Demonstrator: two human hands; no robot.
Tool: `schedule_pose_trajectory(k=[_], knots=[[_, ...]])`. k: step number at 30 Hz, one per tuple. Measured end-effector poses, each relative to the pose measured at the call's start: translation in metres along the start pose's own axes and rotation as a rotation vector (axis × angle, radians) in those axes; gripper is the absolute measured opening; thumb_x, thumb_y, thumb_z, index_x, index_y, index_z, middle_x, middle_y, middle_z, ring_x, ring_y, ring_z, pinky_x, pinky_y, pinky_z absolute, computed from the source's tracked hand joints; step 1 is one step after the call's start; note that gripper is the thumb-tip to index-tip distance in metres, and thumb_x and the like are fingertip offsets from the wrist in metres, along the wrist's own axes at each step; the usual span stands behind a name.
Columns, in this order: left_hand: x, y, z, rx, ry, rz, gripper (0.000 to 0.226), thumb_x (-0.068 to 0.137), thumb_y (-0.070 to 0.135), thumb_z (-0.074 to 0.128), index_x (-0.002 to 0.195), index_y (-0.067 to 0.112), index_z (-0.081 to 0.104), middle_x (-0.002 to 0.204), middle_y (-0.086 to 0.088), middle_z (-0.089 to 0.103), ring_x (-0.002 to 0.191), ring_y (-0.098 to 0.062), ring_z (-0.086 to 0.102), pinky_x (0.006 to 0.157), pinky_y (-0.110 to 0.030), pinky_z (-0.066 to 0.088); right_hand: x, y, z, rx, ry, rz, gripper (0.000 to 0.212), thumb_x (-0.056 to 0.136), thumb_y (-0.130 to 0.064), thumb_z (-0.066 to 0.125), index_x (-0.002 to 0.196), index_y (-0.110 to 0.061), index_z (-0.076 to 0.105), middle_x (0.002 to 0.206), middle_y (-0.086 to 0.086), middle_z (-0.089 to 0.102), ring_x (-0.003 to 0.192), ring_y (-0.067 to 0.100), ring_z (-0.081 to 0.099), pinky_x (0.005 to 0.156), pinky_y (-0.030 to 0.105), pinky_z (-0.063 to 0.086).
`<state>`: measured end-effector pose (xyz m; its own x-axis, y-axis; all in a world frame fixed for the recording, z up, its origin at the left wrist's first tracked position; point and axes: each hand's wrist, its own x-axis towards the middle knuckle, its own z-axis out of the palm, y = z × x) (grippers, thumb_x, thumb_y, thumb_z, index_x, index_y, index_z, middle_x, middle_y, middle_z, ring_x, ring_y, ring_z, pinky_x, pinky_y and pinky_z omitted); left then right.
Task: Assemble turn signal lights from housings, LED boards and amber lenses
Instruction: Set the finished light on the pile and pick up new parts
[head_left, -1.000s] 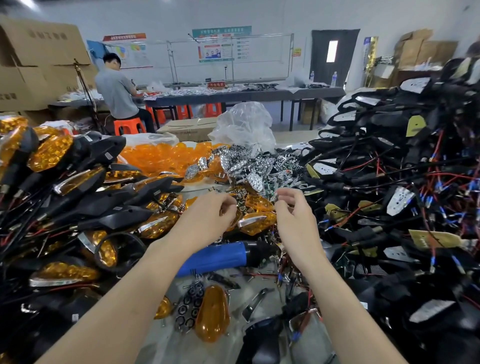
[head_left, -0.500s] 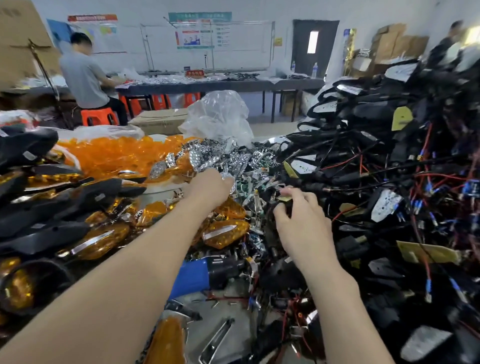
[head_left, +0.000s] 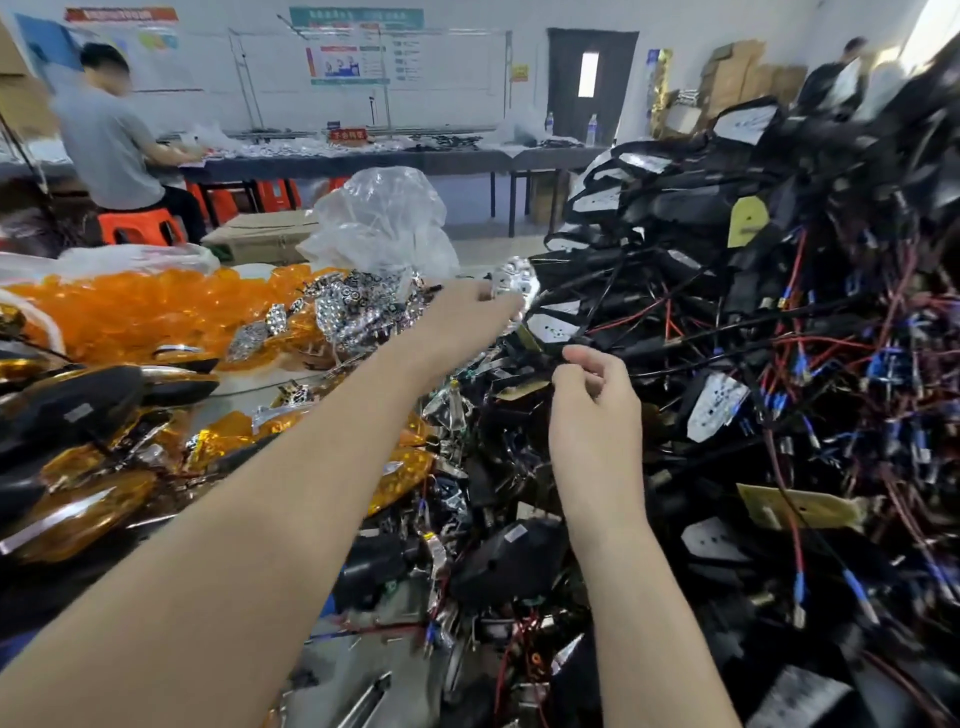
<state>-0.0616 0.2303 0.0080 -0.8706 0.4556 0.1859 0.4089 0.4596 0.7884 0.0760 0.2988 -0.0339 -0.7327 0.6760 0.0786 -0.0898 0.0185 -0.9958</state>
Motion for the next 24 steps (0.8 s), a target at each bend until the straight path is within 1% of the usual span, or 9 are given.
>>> schedule_pose_trajectory(k=[3,5,7,12,16,18,21,23,24], knots=[[0.011,0.010,0.019,0.055,-0.174,-0.002,0.024,0.093,0.038,0.053,0.084,0.016,0.053,0.081,-0.001,0.050,0.072,-0.016,0.045,0.067,-0.031,0.035,0.006,0.000,-0.003,0.162,0.033,0.109,0.021,0.100,-0.026,0.050,0.118,-0.033,0.057,0.112,-0.010,0.062,0.094,0.007,0.061,0.075,0.026,0.045],[0.014,0.013,0.024,0.054,-0.172,0.015,0.018,0.092,0.038,0.054,0.086,0.022,0.052,0.082,-0.003,0.046,0.073,-0.014,0.041,0.065,-0.032,0.031,0.010,0.002,-0.004,0.245,0.057,0.160,0.022,0.099,-0.026,0.050,0.120,-0.029,0.054,0.111,-0.009,0.061,0.100,0.009,0.062,0.079,0.028,0.048],[0.012,0.015,0.023,0.056,-0.148,0.055,0.018,0.092,0.040,0.055,0.085,0.023,0.051,0.084,-0.002,0.045,0.075,-0.012,0.040,0.062,-0.031,0.030,0.013,0.004,-0.005,0.309,0.090,0.182,0.025,0.099,-0.026,0.049,0.125,-0.024,0.049,0.101,-0.009,0.060,0.094,0.009,0.062,0.077,0.030,0.048],[-0.012,0.020,0.007,0.175,0.020,0.204,0.042,0.098,0.042,0.053,0.072,0.009,0.049,0.066,0.000,0.042,0.056,-0.011,0.036,0.054,-0.026,0.029,0.014,0.000,-0.004,0.445,0.159,0.236,0.031,0.103,-0.025,0.045,0.131,-0.013,0.041,0.093,-0.003,0.062,0.092,0.013,0.067,0.073,0.026,0.049],[-0.052,0.018,-0.010,0.013,0.255,0.206,0.053,0.099,0.050,0.049,0.091,0.000,0.064,0.100,-0.003,0.061,0.075,-0.016,0.070,0.067,-0.033,0.047,0.011,-0.008,-0.007,0.565,0.096,0.297,0.032,0.105,-0.030,0.044,0.130,-0.012,0.047,0.115,0.011,0.067,0.099,0.020,0.070,0.075,0.025,0.055],[-0.079,0.011,-0.022,-0.106,0.385,0.179,0.044,0.098,0.054,0.049,0.095,0.014,0.069,0.098,-0.006,0.067,0.079,-0.018,0.072,0.064,-0.029,0.040,0.007,-0.016,-0.006,0.633,0.027,0.286,0.035,0.106,-0.038,0.045,0.133,-0.017,0.049,0.119,0.009,0.068,0.098,0.020,0.073,0.074,0.027,0.060],[-0.124,0.000,-0.040,-0.286,0.507,0.089,0.022,0.095,0.058,0.052,0.087,0.045,0.069,0.090,0.005,0.072,0.084,-0.027,0.072,0.067,-0.024,0.041,-0.007,-0.032,0.000,0.715,-0.079,0.231,0.028,0.106,-0.040,0.049,0.126,-0.022,0.057,0.107,0.003,0.077,0.089,0.017,0.077,0.065,0.029,0.062],[-0.153,-0.008,-0.051,-0.433,0.551,0.033,0.015,0.093,0.057,0.056,0.083,0.058,0.067,0.092,0.023,0.072,0.090,-0.015,0.073,0.077,-0.028,0.044,-0.019,-0.039,0.008,0.713,-0.186,0.191,0.021,0.107,-0.031,0.052,0.117,-0.019,0.064,0.100,0.002,0.077,0.081,0.014,0.076,0.065,0.028,0.061],[-0.166,-0.014,-0.055,-0.507,0.570,0.019,0.015,0.092,0.055,0.058,0.083,0.057,0.069,0.093,0.027,0.072,0.093,-0.011,0.073,0.083,-0.031,0.046,-0.028,-0.041,0.013,0.687,-0.241,0.180,0.020,0.107,-0.028,0.052,0.114,-0.016,0.067,0.100,0.004,0.076,0.082,0.014,0.075,0.068,0.028,0.061]])
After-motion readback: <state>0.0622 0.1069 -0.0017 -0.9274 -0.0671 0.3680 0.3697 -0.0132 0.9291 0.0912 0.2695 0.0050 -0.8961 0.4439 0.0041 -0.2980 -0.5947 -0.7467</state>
